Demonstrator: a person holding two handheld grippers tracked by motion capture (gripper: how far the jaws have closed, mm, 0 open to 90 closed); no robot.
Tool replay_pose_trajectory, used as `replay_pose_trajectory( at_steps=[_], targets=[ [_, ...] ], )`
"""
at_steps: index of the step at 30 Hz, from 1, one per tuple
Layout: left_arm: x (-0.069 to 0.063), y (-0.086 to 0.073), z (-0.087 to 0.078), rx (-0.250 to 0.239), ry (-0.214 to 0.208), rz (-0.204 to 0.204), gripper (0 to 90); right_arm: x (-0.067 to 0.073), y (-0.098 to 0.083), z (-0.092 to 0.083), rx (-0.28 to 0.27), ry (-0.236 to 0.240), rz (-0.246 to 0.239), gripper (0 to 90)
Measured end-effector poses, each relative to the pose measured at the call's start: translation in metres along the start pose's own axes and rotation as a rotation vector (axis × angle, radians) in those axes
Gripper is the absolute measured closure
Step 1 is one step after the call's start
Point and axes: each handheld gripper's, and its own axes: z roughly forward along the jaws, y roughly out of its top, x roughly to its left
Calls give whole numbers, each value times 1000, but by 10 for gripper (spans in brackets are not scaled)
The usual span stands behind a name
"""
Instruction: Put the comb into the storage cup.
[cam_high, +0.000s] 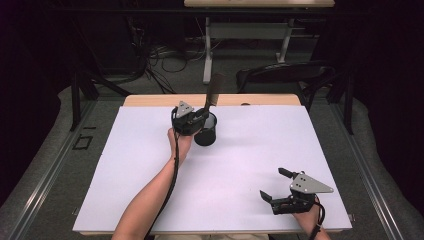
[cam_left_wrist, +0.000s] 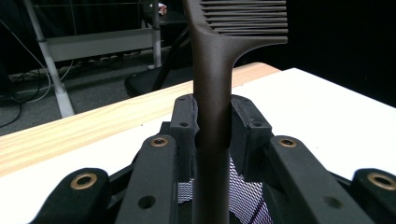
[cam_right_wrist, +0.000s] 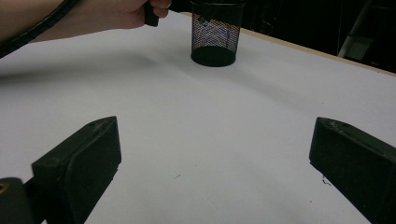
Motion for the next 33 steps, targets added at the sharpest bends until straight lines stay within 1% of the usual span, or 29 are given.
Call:
replay_pose_trajectory(
  at_steps=[7, 17, 21, 26, 27, 33],
  targets=[
    [0, -3, 1, 1, 2, -4, 725, 0, 0, 0, 0, -1, -1, 18],
    [-2, -8, 3, 11, 7, 2, 724, 0, 0, -1, 8, -1, -3, 18],
    [-3, -8, 3, 20, 9, 16, 724, 0, 0, 0, 0, -2, -1, 18],
    [-5, -9, 4, 24, 11, 23, 724, 0, 0, 0, 1, -2, -1, 18],
    [-6, -9, 4, 27, 17, 26, 724, 0, 0, 0, 1, -1, -3, 19],
    [-8, -11, 4, 38, 24, 46, 722, 0, 0, 0, 3, -3, -3, 19]
  ],
)
